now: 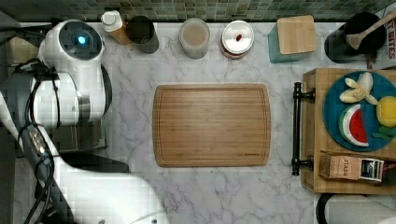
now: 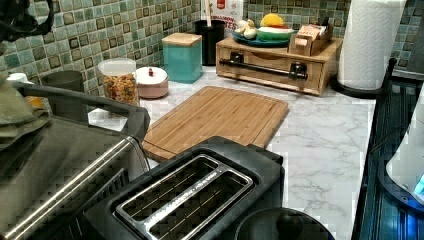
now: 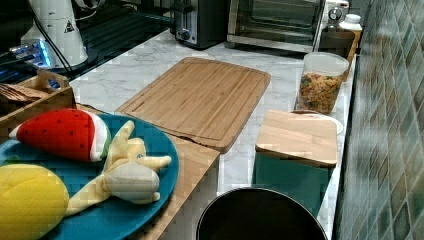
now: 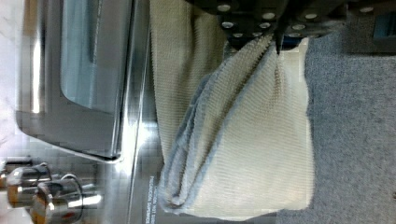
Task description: Pick up the towel.
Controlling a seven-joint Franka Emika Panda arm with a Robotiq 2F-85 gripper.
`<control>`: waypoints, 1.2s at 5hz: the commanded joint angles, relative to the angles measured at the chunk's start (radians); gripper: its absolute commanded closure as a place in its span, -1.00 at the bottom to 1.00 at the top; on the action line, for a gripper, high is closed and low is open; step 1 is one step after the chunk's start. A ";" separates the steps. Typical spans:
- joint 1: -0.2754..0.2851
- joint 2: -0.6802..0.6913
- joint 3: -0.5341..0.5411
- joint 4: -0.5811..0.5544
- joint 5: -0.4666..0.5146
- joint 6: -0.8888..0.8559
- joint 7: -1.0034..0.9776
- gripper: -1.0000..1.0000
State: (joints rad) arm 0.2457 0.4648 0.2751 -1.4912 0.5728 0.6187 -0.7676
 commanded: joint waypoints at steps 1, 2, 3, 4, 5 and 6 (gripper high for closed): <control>-0.118 -0.337 -0.071 -0.230 0.063 0.102 -0.041 1.00; -0.134 -0.393 -0.136 -0.286 0.027 0.138 0.023 1.00; -0.147 -0.437 -0.200 -0.325 -0.091 0.144 0.148 1.00; -0.167 -0.466 -0.269 -0.348 -0.209 0.092 0.269 1.00; -0.176 -0.492 -0.337 -0.381 -0.323 0.031 0.384 1.00; -0.170 -0.457 -0.369 -0.328 -0.398 -0.106 0.445 1.00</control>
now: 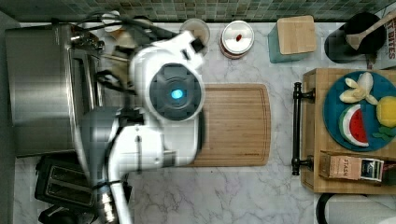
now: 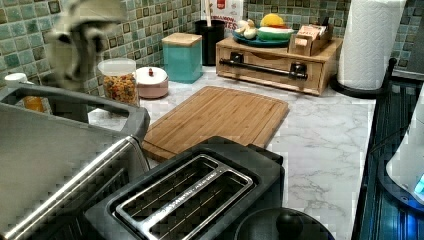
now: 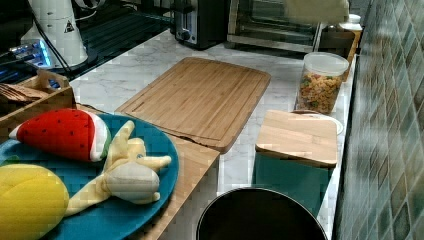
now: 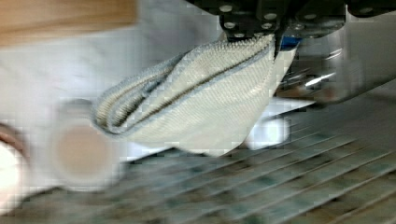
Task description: Pick up the towel.
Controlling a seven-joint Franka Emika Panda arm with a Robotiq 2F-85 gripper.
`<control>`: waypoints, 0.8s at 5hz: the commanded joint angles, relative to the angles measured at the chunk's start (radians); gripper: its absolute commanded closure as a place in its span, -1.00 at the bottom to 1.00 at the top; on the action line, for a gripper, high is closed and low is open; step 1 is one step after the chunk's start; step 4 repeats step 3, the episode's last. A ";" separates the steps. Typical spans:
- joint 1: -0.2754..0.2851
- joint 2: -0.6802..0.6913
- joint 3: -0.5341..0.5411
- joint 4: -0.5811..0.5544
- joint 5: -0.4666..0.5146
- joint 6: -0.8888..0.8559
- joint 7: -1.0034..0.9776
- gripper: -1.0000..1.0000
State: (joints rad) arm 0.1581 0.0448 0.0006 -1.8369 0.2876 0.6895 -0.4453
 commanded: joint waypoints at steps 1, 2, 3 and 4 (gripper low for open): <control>-0.091 -0.018 -0.079 0.036 -0.189 -0.247 0.182 1.00; -0.114 -0.020 -0.054 0.030 -0.220 -0.273 0.233 1.00; -0.107 -0.028 -0.059 0.012 -0.256 -0.268 0.301 1.00; -0.107 -0.028 -0.059 0.012 -0.256 -0.268 0.301 1.00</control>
